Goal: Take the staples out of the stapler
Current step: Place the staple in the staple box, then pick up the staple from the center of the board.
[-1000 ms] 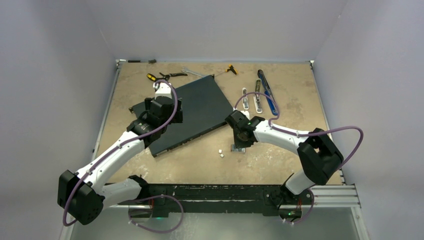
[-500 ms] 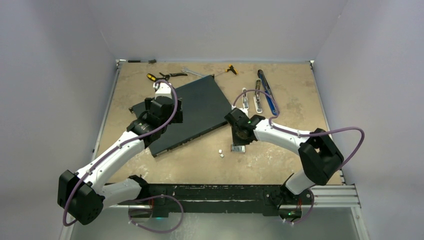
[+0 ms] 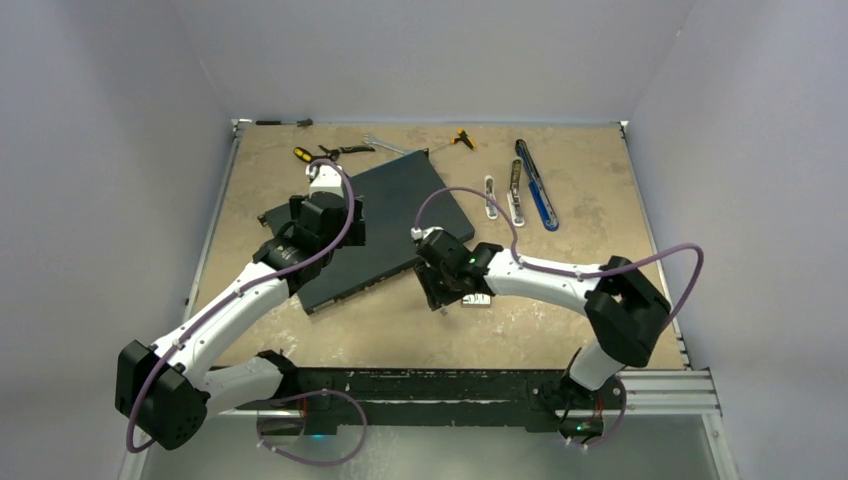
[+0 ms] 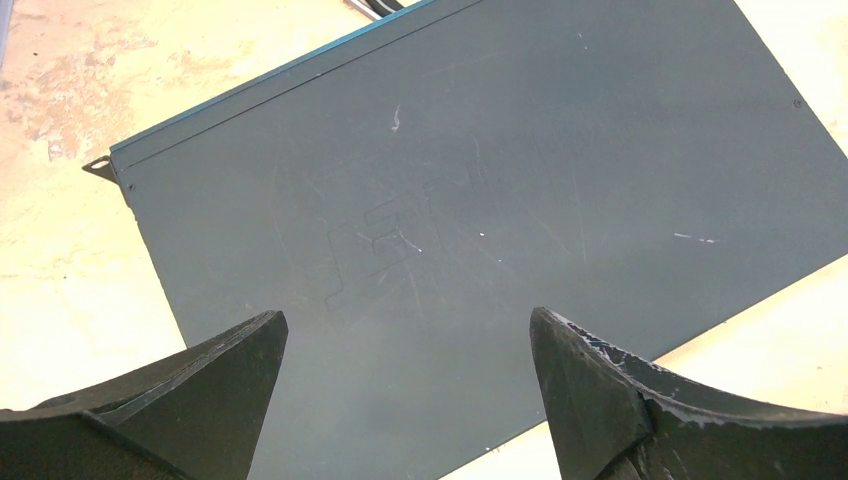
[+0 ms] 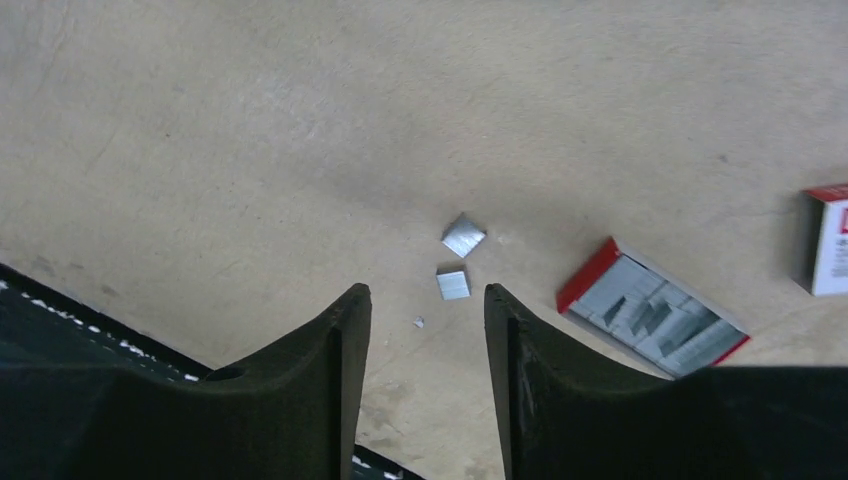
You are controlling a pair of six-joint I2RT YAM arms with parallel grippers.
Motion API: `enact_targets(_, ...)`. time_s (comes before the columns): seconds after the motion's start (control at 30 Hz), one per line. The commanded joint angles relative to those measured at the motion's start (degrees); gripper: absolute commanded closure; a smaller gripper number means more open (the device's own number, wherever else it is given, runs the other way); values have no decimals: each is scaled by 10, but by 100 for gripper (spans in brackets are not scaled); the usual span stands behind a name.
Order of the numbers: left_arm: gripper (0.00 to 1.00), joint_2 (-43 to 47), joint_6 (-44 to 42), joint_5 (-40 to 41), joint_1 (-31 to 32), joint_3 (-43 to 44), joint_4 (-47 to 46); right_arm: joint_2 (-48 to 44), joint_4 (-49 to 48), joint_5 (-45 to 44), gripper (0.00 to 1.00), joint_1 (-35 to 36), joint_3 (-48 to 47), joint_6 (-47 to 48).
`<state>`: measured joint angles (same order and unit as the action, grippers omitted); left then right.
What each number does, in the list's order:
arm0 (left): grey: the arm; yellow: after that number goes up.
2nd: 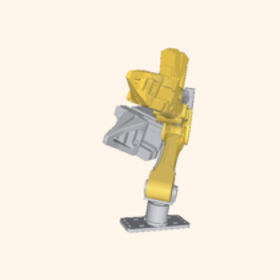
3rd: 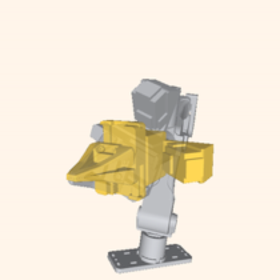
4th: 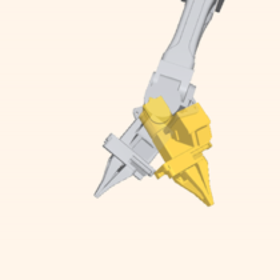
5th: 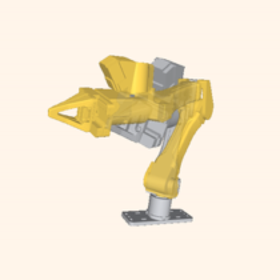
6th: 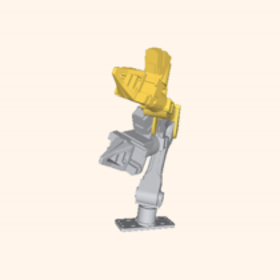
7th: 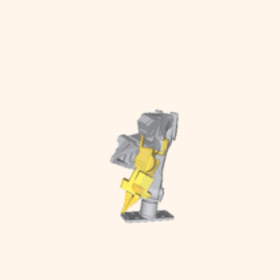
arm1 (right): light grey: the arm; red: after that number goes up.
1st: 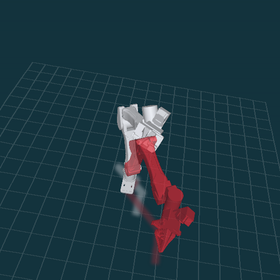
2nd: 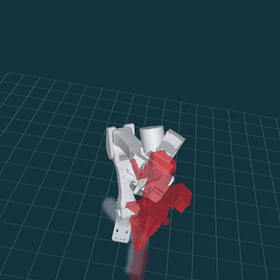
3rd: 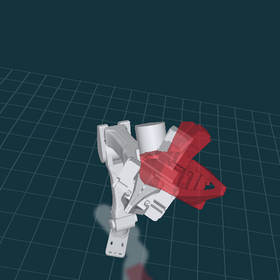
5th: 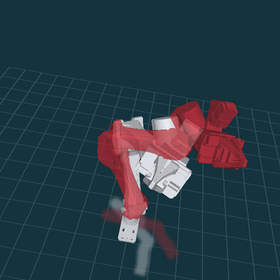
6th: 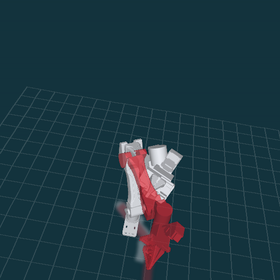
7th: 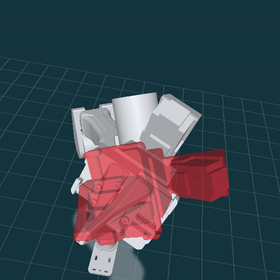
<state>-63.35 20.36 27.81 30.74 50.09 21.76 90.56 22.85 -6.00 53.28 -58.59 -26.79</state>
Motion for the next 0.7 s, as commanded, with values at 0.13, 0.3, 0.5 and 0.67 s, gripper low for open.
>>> enact_targets(0.13, 10, 4, -6, -4, -6, 7, -20, 25, 12, -13, 47, 12, -20, 34)
enact_targets(0.3, 10, 5, -6, -5, -7, 7, -20, 34, 16, -3, 50, 12, -12, 49)
enact_targets(0.5, 10, 5, -6, -6, -7, 6, -21, 38, 13, 19, 56, 13, -3, 59)
enact_targets(0.67, 10, 5, -6, -6, -7, 7, -21, 52, 12, 24, 57, 16, -2, 60)
